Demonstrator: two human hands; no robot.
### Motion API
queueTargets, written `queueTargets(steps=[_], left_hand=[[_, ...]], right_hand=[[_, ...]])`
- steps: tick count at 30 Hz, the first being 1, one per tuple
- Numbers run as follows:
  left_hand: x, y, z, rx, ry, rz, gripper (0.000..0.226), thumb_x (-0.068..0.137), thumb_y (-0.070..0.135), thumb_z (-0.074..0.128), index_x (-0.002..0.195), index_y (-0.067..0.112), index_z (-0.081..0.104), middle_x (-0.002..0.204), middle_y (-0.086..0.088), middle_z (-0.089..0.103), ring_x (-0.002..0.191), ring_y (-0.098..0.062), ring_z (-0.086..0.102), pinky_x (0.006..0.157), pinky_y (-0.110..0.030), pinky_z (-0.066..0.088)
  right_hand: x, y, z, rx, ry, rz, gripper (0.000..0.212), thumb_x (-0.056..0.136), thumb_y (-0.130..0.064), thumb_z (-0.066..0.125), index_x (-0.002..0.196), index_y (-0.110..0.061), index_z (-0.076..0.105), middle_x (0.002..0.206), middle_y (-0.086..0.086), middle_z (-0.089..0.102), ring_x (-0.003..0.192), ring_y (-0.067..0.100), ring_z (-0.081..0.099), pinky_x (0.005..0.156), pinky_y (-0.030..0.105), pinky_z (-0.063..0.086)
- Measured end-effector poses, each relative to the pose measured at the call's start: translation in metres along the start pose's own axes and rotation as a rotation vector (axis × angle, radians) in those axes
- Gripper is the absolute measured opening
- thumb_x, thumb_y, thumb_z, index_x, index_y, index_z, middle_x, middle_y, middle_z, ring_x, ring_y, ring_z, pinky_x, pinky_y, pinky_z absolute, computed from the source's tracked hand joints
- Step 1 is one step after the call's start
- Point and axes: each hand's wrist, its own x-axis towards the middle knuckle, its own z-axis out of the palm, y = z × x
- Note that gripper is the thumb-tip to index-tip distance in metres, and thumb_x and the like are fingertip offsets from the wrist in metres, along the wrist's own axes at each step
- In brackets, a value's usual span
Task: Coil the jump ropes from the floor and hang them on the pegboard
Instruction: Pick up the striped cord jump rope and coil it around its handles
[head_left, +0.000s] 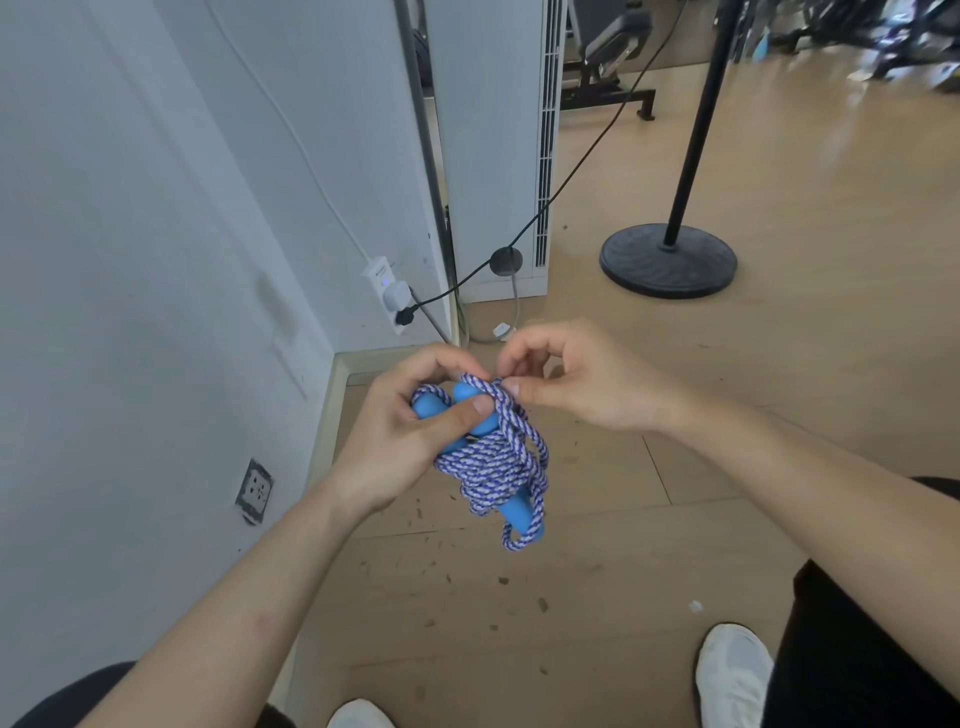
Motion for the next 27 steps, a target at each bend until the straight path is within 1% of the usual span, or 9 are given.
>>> queueTargets(steps=[5, 7, 10, 12, 14, 18, 20, 24, 27], left_hand=[[0.000, -0.004, -0.001, 0.052, -0.119, -0.067, 0.018, 0.088, 0.013, 0.070, 0.105, 0.020, 0.065, 0.097, 0.001, 0.070, 0.085, -0.014, 0.064, 0.076, -0.027, 0.053], [0.000, -0.006, -0.002, 0.076, -0.128, -0.084, 0.020, 0.090, 0.011, 0.070, 0.106, 0.021, 0.065, 0.097, 0.003, 0.069, 0.088, -0.012, 0.064, 0.078, -0.025, 0.052], [0.001, -0.007, -0.003, 0.099, -0.129, -0.086, 0.021, 0.090, 0.009, 0.071, 0.107, 0.020, 0.064, 0.098, -0.002, 0.068, 0.088, -0.011, 0.063, 0.077, -0.025, 0.053], [0.003, -0.008, -0.004, 0.127, -0.138, -0.092, 0.021, 0.088, 0.015, 0.073, 0.107, 0.020, 0.065, 0.099, -0.009, 0.067, 0.087, -0.014, 0.063, 0.075, -0.028, 0.052], [0.006, -0.012, -0.006, 0.155, -0.141, -0.114, 0.021, 0.086, 0.020, 0.072, 0.106, 0.019, 0.065, 0.099, -0.012, 0.067, 0.084, -0.016, 0.063, 0.073, -0.031, 0.053], [0.008, -0.022, -0.010, 0.198, -0.101, -0.130, 0.020, 0.087, 0.012, 0.076, 0.104, 0.016, 0.066, 0.096, -0.010, 0.068, 0.082, -0.015, 0.063, 0.073, -0.032, 0.053], [0.009, -0.025, -0.013, 0.201, -0.081, -0.124, 0.019, 0.087, 0.010, 0.076, 0.103, 0.016, 0.066, 0.096, -0.009, 0.069, 0.083, -0.017, 0.064, 0.073, -0.032, 0.053], [0.009, -0.024, -0.015, 0.207, -0.106, -0.141, 0.019, 0.084, 0.018, 0.077, 0.099, 0.016, 0.065, 0.098, -0.008, 0.071, 0.085, -0.033, 0.066, 0.072, -0.045, 0.054], [0.009, -0.023, -0.015, 0.214, -0.130, -0.138, 0.017, 0.085, 0.009, 0.078, 0.095, 0.014, 0.064, 0.096, -0.007, 0.070, 0.077, -0.013, 0.065, 0.068, -0.027, 0.052]], right_hand=[[0.002, 0.016, 0.001, -0.085, 0.117, -0.032, 0.002, 0.095, -0.013, 0.060, 0.097, -0.013, 0.061, 0.090, -0.007, 0.056, 0.075, -0.004, 0.049, 0.070, 0.017, 0.040], [0.004, 0.018, -0.002, -0.125, 0.189, -0.048, 0.006, 0.093, -0.022, 0.054, 0.096, -0.018, 0.058, 0.090, -0.009, 0.053, 0.076, -0.004, 0.047, 0.070, 0.017, 0.037], [0.004, 0.015, -0.005, -0.177, 0.291, -0.085, 0.004, 0.092, -0.024, 0.050, 0.092, -0.022, 0.053, 0.088, -0.011, 0.049, 0.078, -0.002, 0.046, 0.069, 0.016, 0.036], [0.005, 0.015, -0.004, -0.175, 0.321, -0.085, 0.007, 0.093, -0.023, 0.049, 0.092, -0.018, 0.054, 0.087, -0.008, 0.052, 0.080, 0.006, 0.049, 0.071, 0.023, 0.041], [0.004, 0.014, -0.001, -0.084, 0.274, -0.047, 0.008, 0.096, -0.021, 0.049, 0.092, -0.016, 0.054, 0.085, -0.002, 0.059, 0.076, 0.011, 0.055, 0.069, 0.029, 0.048], [0.002, 0.012, 0.003, 0.162, 0.159, 0.028, 0.016, 0.102, -0.004, 0.048, 0.090, -0.014, 0.053, 0.079, -0.001, 0.062, 0.066, 0.012, 0.056, 0.067, 0.024, 0.050], [0.003, 0.013, 0.003, 0.266, 0.194, 0.065, 0.019, 0.102, 0.000, 0.046, 0.089, -0.011, 0.054, 0.079, 0.001, 0.061, 0.066, 0.015, 0.054, 0.065, 0.023, 0.049], [0.009, 0.019, -0.001, 0.405, 0.273, 0.175, 0.024, 0.102, 0.001, 0.045, 0.084, -0.010, 0.056, 0.070, -0.002, 0.056, 0.060, 0.010, 0.049, 0.059, 0.023, 0.045], [0.011, 0.022, -0.001, 0.490, 0.276, 0.202, 0.025, 0.102, 0.000, 0.046, 0.082, -0.010, 0.057, 0.069, -0.002, 0.057, 0.064, 0.011, 0.051, 0.065, 0.028, 0.048]])
